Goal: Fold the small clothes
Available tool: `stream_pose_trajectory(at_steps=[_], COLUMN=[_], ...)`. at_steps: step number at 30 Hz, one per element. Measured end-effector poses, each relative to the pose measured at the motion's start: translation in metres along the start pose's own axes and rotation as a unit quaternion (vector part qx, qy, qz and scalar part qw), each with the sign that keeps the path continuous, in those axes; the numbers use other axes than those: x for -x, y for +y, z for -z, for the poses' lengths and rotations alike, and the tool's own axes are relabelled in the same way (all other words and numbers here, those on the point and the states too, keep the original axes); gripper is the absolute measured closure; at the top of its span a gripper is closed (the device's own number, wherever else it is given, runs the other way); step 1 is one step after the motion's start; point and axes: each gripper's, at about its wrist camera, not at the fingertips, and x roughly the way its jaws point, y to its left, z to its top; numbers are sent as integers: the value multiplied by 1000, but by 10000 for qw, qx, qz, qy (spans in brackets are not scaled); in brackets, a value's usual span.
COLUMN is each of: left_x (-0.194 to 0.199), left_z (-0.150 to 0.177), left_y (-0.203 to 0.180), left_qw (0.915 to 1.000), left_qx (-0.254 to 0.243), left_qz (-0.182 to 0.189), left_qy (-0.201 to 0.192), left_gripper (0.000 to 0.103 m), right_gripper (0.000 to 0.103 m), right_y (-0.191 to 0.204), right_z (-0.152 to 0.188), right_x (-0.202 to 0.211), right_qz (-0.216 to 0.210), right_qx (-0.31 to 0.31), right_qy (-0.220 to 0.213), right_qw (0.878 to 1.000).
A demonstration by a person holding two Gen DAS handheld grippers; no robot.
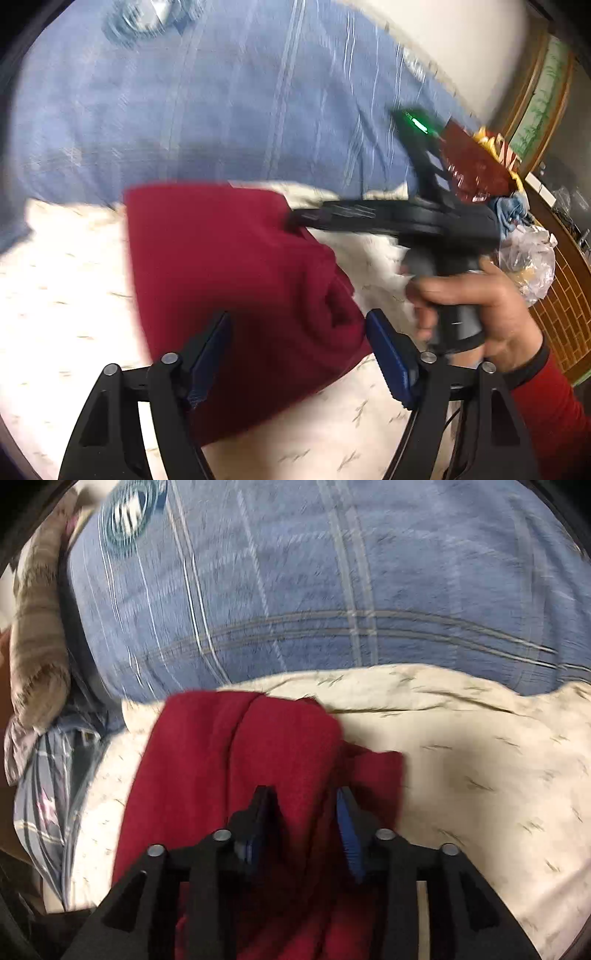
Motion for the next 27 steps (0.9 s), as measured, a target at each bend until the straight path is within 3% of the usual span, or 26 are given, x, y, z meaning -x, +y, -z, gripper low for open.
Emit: stream_pose_trajectory(at_steps=[2,4,7,8,10,11,12,13,16,18,20,23,25,27], left_x=[21,26,18,14,6,-2,-5,-9,-12,-14,-20,-26,-29,-32], left_z=[10,21,32,35,41,41,43,42,32,30,32,36,34,34], left_y=[7,15,28,32,38,43,45,50,54,56,64,67,68,68], left_qw=[9998,9981,9960,9960,9951,9947,9947,9947,9949,9947,9944,9937,9937,9937], left_qx=[-21,-36,215,322,458,495,500,493,475,543,602,703,764,770], left_qz=[-174,-609,-858,-829,-849,-850,-831,-819,-843,-823,-833,-847,-806,-793], left_qy=[-106,-65,98,118,204,289,346,369,280,278,234,196,183,171], left_gripper=[28,28,28,28,28,28,28,27,28,28,28,28,28,28], right_gripper=[46,32,28,28,29,34,63,78,80,81,79,67,47,41], right_y=[0,4,12,17,18,18,21,25,30,17,7,3,6,7], right_z=[8,19,33,36,44,47,51,55,72,81,84,83,75,65], right_x=[25,42,41,34,19,16,15,18,26,10,17,39,49,48], right_qz=[-122,-457,-1019,-1047,-641,-517,-429,-324,-30,97,-230,-335,-252,-171], right_qx=[-33,-102,-286,-339,-415,-389,-211,33,405,211,-167,-359,-362,-387], right_qy=[-180,-237,32,147,297,315,294,230,-199,0,-87,-353,-585,-712], right_qw=[9998,9986,9944,9938,9966,9974,9984,9992,9990,9997,9996,9982,9973,9966])
